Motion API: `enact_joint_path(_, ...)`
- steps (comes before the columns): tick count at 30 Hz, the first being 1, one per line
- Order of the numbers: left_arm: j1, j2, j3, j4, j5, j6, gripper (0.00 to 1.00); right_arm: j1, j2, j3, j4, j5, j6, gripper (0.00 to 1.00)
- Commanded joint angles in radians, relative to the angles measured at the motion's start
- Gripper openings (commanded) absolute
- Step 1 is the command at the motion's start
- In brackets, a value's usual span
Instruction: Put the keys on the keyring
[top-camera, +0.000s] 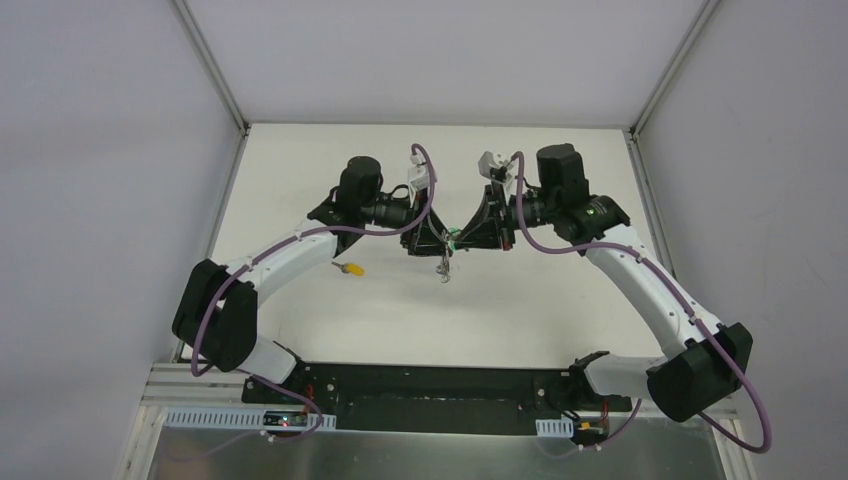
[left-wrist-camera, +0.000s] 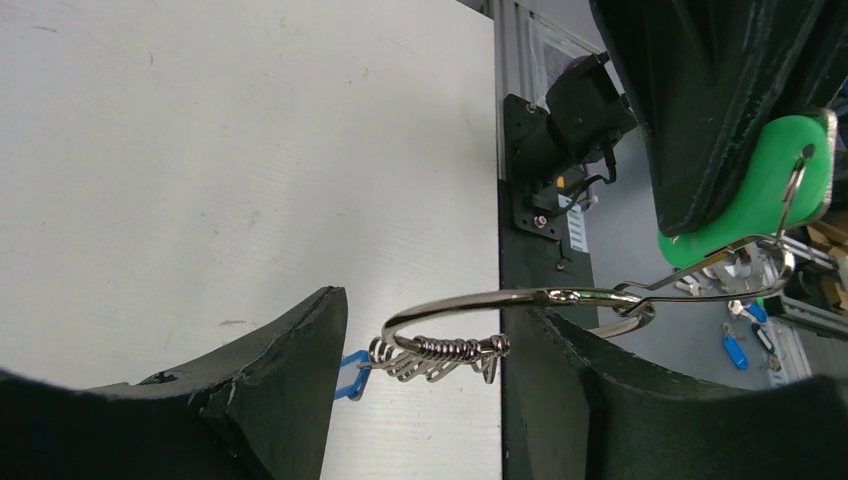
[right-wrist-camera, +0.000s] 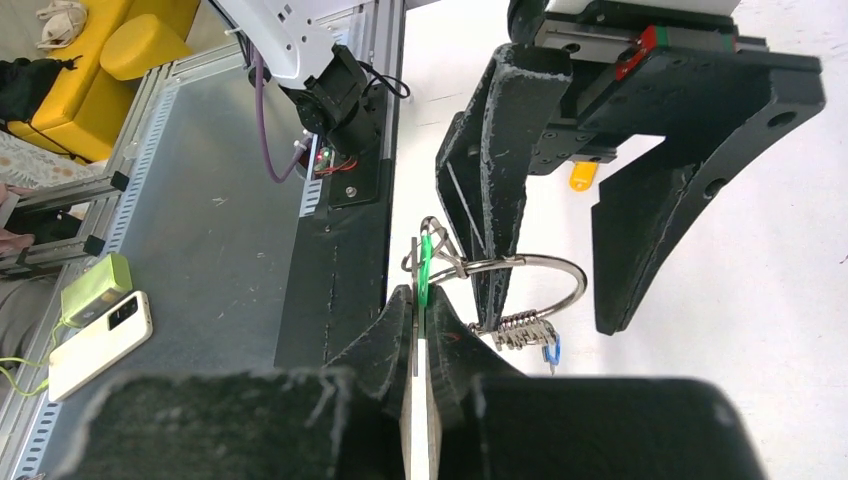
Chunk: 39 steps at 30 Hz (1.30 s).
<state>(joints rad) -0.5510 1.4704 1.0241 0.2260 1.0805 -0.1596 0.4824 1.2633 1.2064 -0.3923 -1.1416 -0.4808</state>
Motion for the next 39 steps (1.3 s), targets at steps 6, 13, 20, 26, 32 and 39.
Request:
enact_joint_path(6,-0.012,0.034,-0.02,0.256,0.054,-0.163,0.38,-0.017,-0.01,0.007,0.063,-0.048,0.021,0.0)
enact_joint_path(13,-0.009,0.036,0.023,0.055,0.062,-0.043,0.05,-0.032,-0.022,-0.007,0.067,-0.037,0.015,0.0)
enact_joint_path(20,0.0,0.005,0.082,-0.231,0.038,0.134,0.0,-0.051,-0.022,-0.024,0.07,-0.02,0.002,0.0)
enact_joint_path(26,0.012,0.01,0.163,-0.448,-0.065,0.221,0.0,-0.071,-0.024,-0.044,0.07,0.032,-0.013,0.0)
enact_joint_path(32,0.014,0.056,0.27,-0.726,-0.3,0.337,0.0,-0.081,-0.032,-0.096,0.041,0.144,-0.072,0.04)
enact_joint_path(39,0.014,0.158,0.289,-0.802,-0.52,0.34,0.0,-0.084,0.017,-0.243,0.033,0.32,-0.105,0.01)
